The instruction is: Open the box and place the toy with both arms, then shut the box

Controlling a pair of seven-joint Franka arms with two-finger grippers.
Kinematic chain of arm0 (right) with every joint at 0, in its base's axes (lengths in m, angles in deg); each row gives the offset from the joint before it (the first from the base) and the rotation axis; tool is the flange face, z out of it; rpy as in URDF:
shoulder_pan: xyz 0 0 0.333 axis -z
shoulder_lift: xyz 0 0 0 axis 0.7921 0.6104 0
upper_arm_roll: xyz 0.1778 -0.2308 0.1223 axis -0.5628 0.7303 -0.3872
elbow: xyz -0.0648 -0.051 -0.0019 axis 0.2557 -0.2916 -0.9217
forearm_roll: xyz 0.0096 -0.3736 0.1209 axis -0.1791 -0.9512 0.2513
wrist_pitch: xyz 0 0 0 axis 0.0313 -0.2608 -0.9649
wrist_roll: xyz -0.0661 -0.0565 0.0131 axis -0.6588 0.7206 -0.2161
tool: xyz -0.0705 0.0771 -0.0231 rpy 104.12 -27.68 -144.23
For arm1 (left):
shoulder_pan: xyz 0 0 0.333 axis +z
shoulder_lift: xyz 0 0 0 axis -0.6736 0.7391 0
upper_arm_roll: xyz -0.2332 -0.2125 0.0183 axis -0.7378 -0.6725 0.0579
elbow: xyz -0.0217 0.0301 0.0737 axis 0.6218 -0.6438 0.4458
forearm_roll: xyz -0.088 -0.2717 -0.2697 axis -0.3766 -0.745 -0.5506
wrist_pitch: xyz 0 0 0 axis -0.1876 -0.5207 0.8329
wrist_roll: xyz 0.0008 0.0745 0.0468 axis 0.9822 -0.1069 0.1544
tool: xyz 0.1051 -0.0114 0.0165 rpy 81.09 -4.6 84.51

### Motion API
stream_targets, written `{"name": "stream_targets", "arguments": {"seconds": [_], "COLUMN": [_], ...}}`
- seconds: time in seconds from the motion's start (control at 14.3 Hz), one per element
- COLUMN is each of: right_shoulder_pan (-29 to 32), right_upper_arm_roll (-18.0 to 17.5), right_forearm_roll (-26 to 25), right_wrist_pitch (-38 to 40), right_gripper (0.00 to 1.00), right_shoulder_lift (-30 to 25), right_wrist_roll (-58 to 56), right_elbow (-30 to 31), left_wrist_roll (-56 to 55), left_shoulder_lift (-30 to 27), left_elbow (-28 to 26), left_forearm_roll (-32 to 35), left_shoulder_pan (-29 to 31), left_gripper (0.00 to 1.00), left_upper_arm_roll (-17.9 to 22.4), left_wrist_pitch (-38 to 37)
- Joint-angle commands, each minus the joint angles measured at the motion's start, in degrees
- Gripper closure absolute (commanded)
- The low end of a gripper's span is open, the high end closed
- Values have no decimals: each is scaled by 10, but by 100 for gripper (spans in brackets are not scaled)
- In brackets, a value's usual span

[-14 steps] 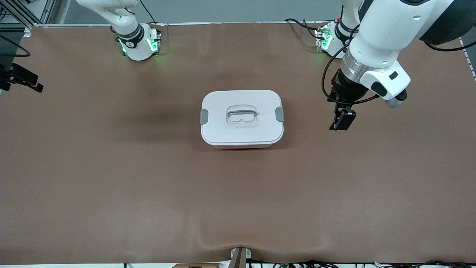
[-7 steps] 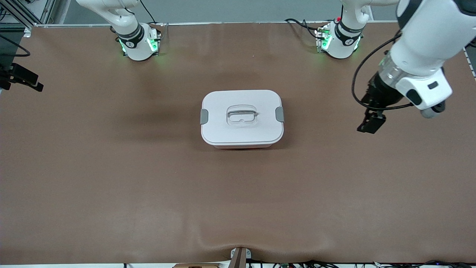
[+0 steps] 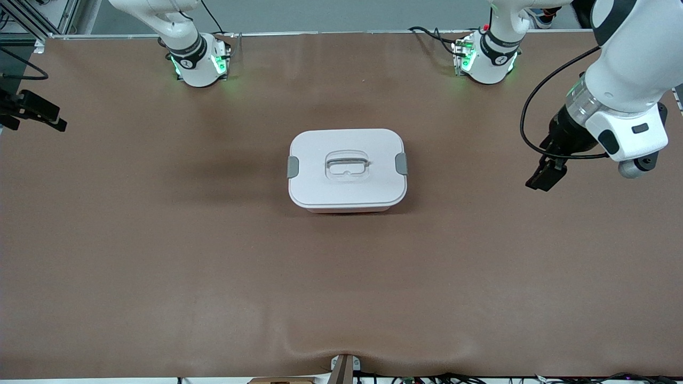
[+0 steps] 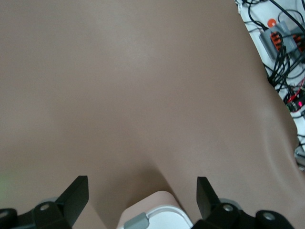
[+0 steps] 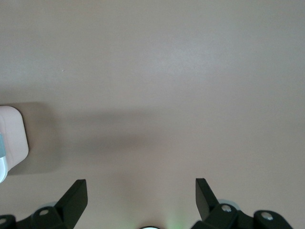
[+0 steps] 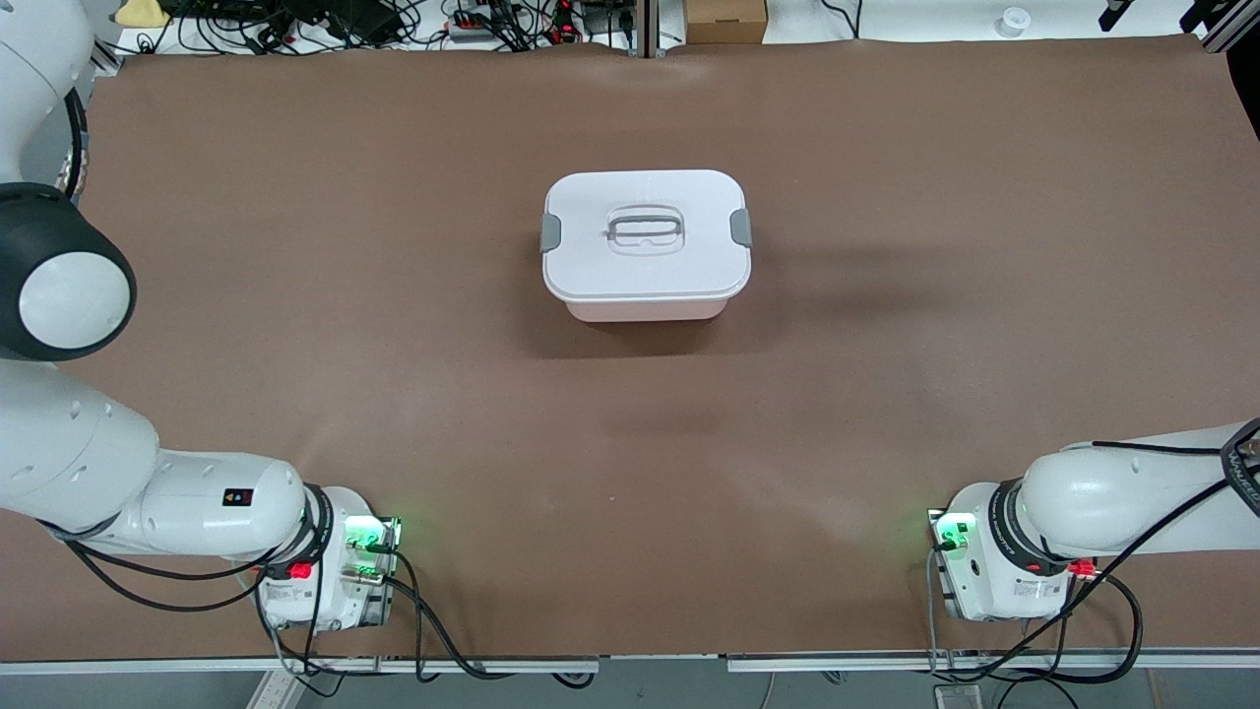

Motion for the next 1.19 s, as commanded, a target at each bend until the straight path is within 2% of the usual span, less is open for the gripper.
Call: {"name": "stream_targets", "arguments": {"seconds": [0.0, 0.63, 0.91, 1.12], "right_shoulder_pan": [-2, 3, 4, 31], "right_upper_arm_roll": [3, 4, 5, 8], "right_forearm_roll": [5, 3, 5, 8], "right_wrist_pitch": [11, 3, 5, 10], "right_gripper": [0, 0, 0, 0], "right_shoulder_lift": [0, 20, 42, 39], "right_wrist_roll": [9, 9, 8, 7], "right_elbow": [-14, -35, -60, -60], "left_wrist_roll": [69, 290, 363, 521], "left_shoulder_lift": [-9, -25, -41, -54], "left_elbow": [4, 3, 2, -3], "left_forearm_roll": [2, 1, -9, -7], "left_shoulder_pan": [13, 56, 55, 38], "left_gripper": [0, 0, 0, 0], "left_upper_arm_roll": [2, 8, 56, 76], "left_wrist_pitch": [-14, -21, -54, -81]}}
